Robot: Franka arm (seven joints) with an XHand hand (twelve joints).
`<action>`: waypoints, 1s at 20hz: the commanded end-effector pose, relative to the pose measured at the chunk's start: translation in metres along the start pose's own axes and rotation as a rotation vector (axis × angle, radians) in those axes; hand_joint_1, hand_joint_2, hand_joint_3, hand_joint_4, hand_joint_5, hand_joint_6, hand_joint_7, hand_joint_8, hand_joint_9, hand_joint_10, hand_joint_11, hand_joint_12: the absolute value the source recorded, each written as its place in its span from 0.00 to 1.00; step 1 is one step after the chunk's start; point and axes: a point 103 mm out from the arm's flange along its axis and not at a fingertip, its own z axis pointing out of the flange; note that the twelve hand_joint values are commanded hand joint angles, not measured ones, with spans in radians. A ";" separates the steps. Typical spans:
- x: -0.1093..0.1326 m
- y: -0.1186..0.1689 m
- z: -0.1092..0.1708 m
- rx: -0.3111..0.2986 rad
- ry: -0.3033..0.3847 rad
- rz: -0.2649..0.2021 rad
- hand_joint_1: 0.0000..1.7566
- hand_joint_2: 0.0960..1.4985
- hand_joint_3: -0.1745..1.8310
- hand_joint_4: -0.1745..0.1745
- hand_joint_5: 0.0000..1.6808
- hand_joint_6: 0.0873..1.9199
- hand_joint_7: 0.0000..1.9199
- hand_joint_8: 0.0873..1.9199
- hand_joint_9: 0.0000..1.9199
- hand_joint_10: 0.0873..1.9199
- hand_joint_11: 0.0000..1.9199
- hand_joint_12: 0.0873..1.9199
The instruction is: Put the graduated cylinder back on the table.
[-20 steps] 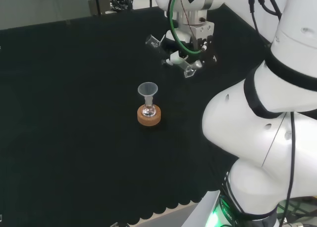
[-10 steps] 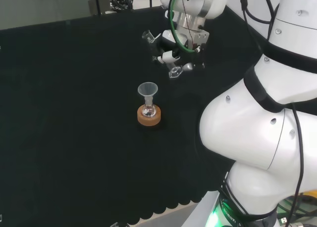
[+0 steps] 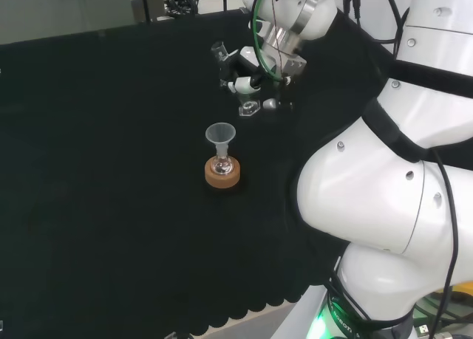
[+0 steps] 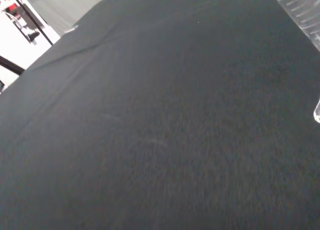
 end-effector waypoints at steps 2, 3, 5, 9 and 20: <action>-0.008 0.029 0.015 -0.062 0.074 -0.013 0.65 0.82 0.00 0.00 0.54 0.58 0.65 0.08 0.74 0.00 0.66 0.33; -0.009 0.031 0.017 -0.068 0.083 -0.014 0.65 0.82 0.00 0.00 0.54 0.58 0.65 0.08 0.74 0.00 0.66 0.33; -0.010 0.035 0.019 -0.074 0.094 -0.017 0.65 0.82 0.00 0.00 0.54 0.58 0.65 0.08 0.74 0.00 0.66 0.33; -0.015 0.041 0.025 -0.088 0.148 -0.002 0.64 0.82 0.00 0.00 0.54 0.58 0.65 0.08 0.73 0.00 0.66 0.33; -0.014 0.050 0.040 -0.112 0.217 -0.021 0.64 0.82 0.00 0.00 0.53 0.59 0.62 0.08 0.72 0.00 0.64 0.34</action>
